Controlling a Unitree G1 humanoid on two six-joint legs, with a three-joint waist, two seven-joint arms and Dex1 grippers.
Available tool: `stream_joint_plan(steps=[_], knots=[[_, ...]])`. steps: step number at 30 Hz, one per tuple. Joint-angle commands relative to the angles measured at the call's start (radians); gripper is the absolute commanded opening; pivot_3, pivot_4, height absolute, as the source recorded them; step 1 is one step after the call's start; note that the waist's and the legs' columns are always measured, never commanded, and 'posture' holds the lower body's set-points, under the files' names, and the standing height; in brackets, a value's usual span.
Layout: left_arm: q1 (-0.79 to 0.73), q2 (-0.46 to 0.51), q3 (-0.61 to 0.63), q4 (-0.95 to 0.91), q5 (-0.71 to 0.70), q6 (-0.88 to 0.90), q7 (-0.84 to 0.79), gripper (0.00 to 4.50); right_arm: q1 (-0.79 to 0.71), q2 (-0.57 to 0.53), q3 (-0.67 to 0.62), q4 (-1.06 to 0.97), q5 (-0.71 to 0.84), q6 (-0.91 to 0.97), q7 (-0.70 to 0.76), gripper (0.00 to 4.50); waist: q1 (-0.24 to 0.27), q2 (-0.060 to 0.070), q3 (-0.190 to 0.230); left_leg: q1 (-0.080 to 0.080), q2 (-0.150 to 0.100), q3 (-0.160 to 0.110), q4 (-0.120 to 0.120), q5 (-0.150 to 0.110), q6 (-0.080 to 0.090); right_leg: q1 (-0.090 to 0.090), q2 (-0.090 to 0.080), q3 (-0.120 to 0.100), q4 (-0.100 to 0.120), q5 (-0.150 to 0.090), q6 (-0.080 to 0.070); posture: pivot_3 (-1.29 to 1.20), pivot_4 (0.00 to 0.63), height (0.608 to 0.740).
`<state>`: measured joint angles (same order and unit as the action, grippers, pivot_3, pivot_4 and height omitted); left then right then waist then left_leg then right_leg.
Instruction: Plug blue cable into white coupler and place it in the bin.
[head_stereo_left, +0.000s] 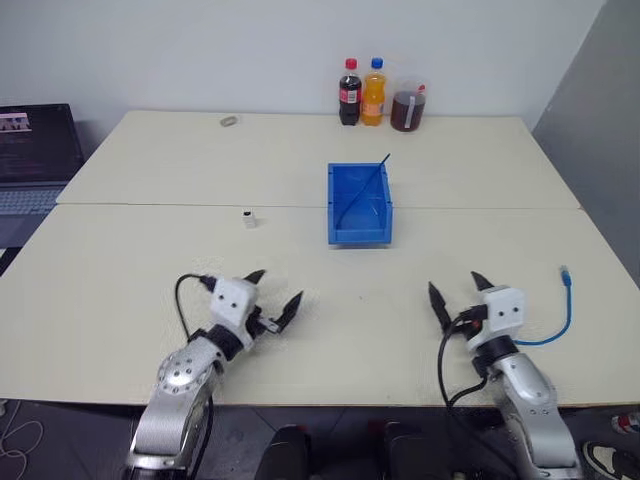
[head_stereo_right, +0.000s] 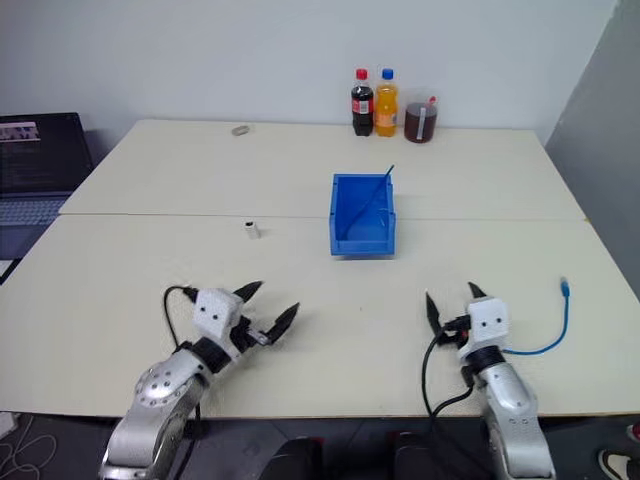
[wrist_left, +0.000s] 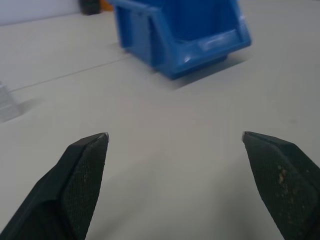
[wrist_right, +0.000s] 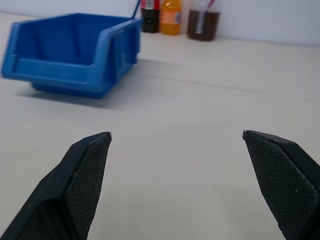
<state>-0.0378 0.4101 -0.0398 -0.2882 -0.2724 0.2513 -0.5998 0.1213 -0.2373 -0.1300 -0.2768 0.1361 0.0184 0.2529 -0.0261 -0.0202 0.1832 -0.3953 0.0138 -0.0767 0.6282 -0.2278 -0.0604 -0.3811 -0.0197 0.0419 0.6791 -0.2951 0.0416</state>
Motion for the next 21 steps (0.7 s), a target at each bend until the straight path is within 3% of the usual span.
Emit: stream_joint_plan(steps=[1, 7, 13, 21], knots=[[-0.115, 0.089, -0.074, -0.082, -0.112, 0.132, -0.195, 4.5, -0.001, -0.053, -0.156, -0.081, 0.032, 0.087, -0.061, 4.48, -0.002, 0.0, 0.0, -0.001, 0.0, 0.0, 0.0, 0.0, 0.0, 0.0, 0.0, -0.001, 0.0, 0.0, 0.0, 0.0, 0.15, 0.74], [-0.267, 0.148, -0.161, -0.064, -0.154, 0.244, -0.332, 4.5, 0.003, -0.139, -0.331, -0.101, 0.11, 0.312, -0.085, 4.48, -0.007, 0.001, 0.0, -0.001, 0.0, 0.0, -0.001, 0.0, 0.0, -0.002, 0.001, 0.0, 0.001, 0.0, -0.002, 0.0, 0.15, 0.74], [-0.356, 0.226, -0.248, -0.067, -0.169, 0.328, -0.482, 4.5, 0.023, -0.214, -0.422, -0.124, 0.187, 0.544, -0.078, 4.48, -0.007, 0.002, 0.0, -0.002, 0.0, 0.001, -0.001, 0.0, 0.0, -0.003, 0.001, 0.001, 0.001, 0.0, -0.001, 0.0, 0.15, 0.74], [-0.395, 0.203, -0.283, -0.051, -0.151, 0.321, -0.497, 4.5, -0.097, -0.319, -0.375, 0.082, 0.196, 0.693, -0.015, 4.48, -0.008, 0.002, 0.001, -0.002, 0.0, 0.002, 0.0, 0.0, 0.0, -0.003, 0.001, 0.002, 0.001, 0.0, 0.0, 0.0, 0.15, 0.74]])
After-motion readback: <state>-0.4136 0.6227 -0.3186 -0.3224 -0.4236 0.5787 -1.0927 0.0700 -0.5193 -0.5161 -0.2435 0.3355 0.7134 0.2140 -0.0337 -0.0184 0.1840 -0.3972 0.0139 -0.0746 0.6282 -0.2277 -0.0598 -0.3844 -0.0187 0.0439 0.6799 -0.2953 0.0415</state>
